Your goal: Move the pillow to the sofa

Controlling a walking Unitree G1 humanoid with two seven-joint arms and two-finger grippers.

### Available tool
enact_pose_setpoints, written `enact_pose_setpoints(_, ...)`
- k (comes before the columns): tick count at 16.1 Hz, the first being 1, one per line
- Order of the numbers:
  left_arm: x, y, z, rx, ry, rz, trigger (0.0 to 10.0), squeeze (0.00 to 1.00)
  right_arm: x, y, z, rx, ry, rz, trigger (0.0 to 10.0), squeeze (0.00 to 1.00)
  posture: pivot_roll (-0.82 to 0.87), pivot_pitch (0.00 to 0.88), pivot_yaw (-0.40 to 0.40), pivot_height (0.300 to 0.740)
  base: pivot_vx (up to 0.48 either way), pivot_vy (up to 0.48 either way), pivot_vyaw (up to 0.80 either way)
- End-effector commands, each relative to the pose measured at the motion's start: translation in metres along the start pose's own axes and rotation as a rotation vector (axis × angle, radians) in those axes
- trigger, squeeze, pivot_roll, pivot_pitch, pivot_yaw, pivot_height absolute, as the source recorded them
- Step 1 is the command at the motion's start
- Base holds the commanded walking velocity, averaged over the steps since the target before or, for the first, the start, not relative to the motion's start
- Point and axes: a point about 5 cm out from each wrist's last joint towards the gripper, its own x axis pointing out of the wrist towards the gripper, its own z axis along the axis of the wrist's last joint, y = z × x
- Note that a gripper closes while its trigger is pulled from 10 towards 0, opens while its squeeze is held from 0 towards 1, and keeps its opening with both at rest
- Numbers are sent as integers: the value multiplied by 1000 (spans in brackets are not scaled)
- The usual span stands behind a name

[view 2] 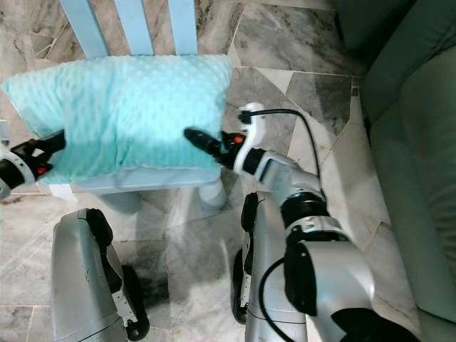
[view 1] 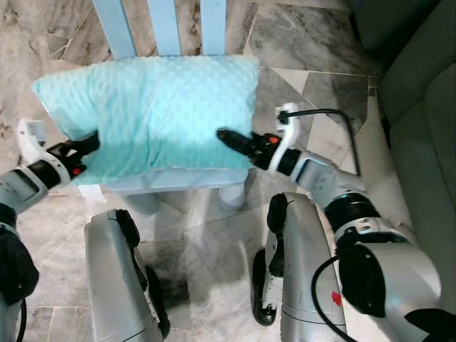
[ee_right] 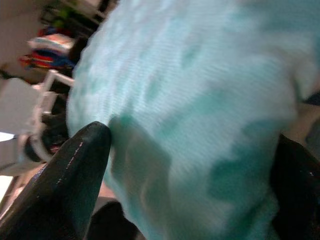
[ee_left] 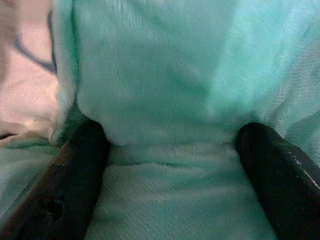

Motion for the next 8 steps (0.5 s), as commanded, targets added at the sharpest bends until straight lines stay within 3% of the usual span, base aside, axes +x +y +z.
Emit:
enact_pose_setpoints(1,5,-3,-20,-51,107,-95,6863,0,10,11,-10,8,36,84,8235,0,-97,478,-61,420,0,0,0)
enact_pose_setpoints(2,7,-8,-24,-74,132,-158,0,0,15,15,-11,25,27,112,0,0,-98,482,-62,420,0,0,0)
enact_pose_setpoints(5,6,-10,-28,-87,162,-221,0,0,18,21,-9,46,10,160,0,0,-100,488,-66,420,0,0,0)
enact_pose_setpoints(8,2,-3,-33,-89,161,-192,0,0,13,19,-9,43,21,171,0,0,-103,495,-68,420,0,0,0)
